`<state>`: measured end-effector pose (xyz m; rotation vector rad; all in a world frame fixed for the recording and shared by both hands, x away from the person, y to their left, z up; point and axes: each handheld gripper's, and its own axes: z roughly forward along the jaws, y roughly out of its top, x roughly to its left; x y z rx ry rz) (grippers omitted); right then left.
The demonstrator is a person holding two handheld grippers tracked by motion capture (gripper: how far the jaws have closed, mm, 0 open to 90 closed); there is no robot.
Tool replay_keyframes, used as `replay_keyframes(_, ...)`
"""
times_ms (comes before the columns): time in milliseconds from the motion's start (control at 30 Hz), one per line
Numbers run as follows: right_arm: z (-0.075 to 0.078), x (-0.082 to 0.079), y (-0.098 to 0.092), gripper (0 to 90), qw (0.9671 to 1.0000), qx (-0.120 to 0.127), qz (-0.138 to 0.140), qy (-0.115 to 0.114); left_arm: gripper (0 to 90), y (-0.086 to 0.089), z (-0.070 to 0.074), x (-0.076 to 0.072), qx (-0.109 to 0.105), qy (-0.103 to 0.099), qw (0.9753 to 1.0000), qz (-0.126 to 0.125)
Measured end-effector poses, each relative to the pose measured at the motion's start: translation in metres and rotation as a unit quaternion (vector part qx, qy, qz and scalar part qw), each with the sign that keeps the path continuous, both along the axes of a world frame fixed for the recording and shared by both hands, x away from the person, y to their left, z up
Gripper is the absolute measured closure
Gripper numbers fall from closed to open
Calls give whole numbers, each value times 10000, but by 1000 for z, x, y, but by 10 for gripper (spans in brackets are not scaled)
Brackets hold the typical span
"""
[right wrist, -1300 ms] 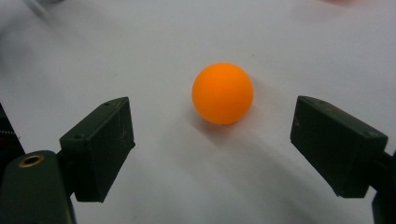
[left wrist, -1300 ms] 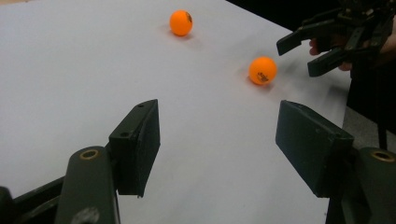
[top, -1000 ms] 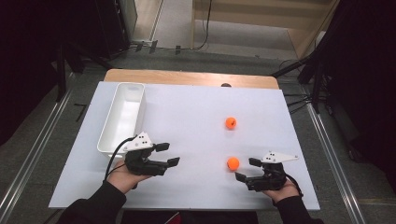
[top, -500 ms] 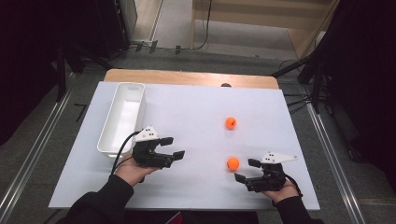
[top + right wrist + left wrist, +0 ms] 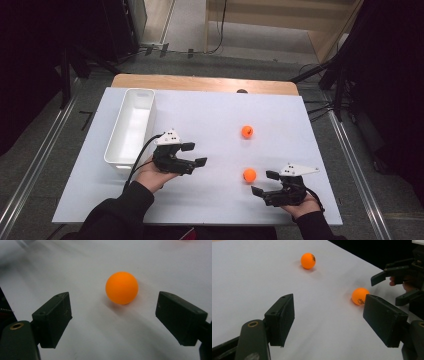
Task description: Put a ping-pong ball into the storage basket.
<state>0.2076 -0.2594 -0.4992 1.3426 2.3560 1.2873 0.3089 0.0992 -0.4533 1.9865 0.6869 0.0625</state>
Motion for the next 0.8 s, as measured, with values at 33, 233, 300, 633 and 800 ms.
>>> replay_keyframes(33, 0, 0, 0, 120, 10000, 3, 1, 4, 256, -1, 0, 1, 14, 20, 10000, -6)
replay_keyframes(233, 0, 1, -1, 120, 10000, 7, -17, 22, 256, -6, -3, 9, 4, -11, 9999, 102)
replay_keyframes(300, 0, 1, -1, 120, 10000, 13, -10, 18, 256, -10, -4, 13, -16, -20, 10000, 67)
replay_keyframes(633, -1, 3, 0, 120, 10000, 19, 11, 5, 255, -27, -8, 28, 134, 244, 9996, -66)
replay_keyframes(800, -1, 3, 0, 120, 10000, 19, 2, 20, 255, -35, -6, 34, 115, 78, 9999, -74)
